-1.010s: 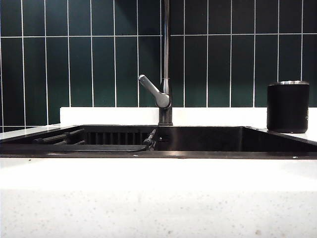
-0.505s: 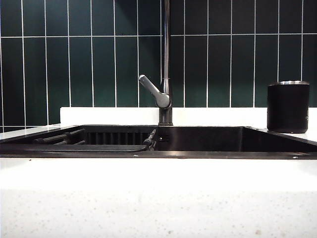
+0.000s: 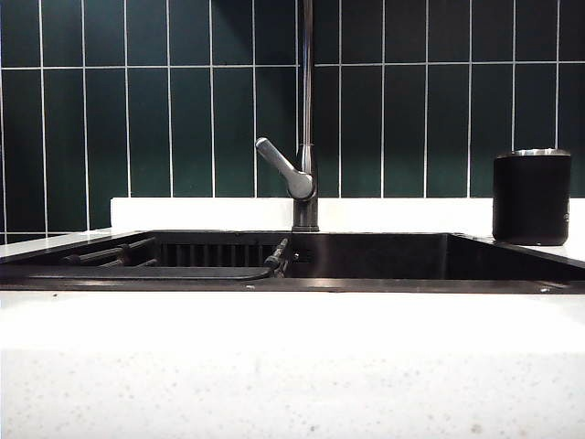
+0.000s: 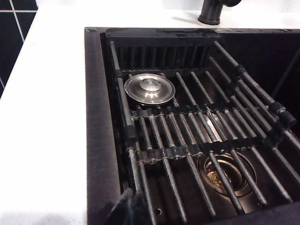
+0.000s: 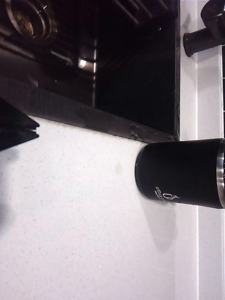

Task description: Pick up the mug next to the sink, go to the faucet to get some water, pour the water into the sink, and finally put the mug back to its place.

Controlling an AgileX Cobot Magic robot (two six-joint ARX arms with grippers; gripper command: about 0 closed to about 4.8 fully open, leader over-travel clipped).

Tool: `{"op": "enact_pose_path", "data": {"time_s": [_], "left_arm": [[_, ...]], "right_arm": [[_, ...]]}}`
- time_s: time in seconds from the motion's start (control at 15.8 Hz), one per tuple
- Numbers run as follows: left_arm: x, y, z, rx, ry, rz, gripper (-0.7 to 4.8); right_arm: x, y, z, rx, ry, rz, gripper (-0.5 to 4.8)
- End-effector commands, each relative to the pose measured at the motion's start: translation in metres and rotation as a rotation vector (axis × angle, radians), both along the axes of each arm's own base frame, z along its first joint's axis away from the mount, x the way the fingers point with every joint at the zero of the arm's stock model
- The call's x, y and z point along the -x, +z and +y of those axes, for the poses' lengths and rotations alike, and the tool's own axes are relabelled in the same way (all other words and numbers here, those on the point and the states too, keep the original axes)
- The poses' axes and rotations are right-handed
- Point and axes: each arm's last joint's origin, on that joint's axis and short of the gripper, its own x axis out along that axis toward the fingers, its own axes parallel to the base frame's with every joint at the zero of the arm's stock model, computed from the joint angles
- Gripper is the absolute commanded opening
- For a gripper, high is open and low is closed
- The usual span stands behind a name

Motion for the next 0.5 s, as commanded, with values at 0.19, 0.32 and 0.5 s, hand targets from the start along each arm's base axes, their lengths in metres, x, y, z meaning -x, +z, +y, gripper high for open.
{"op": "enact_pose_path", "data": {"time_s": [0.19, 0.32, 0.5], "left_arm": [[-0.0003, 0.0021, -0.0001, -0.001, 0.001, -0.011, -0.06], [-0.0003, 0.0021, -0.0001, -0.001, 0.001, -0.011, -0.06], [-0.0003, 0.0021, -0.0001, -0.001, 0.001, -0.011, -0.06]], "right_arm": [[0.0002, 0.004, 0.0004, -0.029, 0.018, -0.023, -0.01], [0.0001, 0.004, 0.0002, -0.029, 0.015, -0.023, -0.01], [0.0001, 0.004, 0.0003, -0.029, 0.015, -0.023, -0.01]]}}
